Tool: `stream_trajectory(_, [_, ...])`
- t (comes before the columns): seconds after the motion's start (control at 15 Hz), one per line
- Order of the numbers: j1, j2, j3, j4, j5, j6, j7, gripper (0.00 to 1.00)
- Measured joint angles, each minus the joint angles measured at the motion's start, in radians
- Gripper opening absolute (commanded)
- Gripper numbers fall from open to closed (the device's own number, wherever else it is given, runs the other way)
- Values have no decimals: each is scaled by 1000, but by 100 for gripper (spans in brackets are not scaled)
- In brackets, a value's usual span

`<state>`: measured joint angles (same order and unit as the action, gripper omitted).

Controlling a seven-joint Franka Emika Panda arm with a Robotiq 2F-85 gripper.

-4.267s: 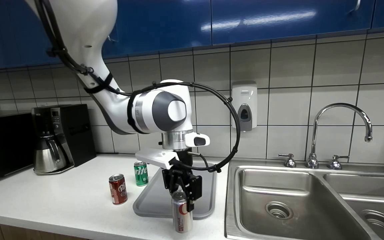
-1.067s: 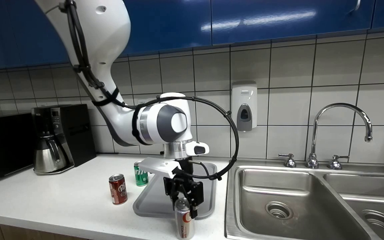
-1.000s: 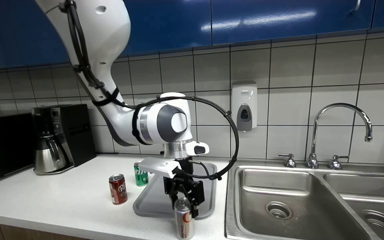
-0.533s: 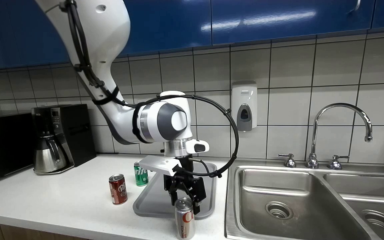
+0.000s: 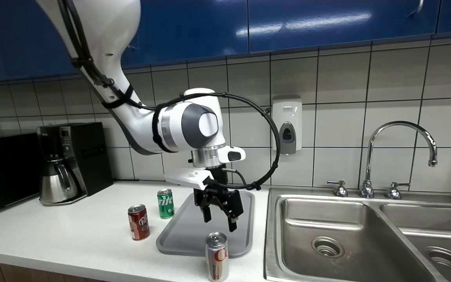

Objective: Remove the cans from the tray and put them on the counter

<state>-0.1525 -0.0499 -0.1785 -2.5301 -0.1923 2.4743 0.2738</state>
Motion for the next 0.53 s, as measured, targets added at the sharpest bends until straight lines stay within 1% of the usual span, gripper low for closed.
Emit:
stream_trajectory(0.33, [0,-87,4,-7,0,-2,-2,100])
stream_trajectory(0.53, [3,-143,31,-24,4,-8,-2,100])
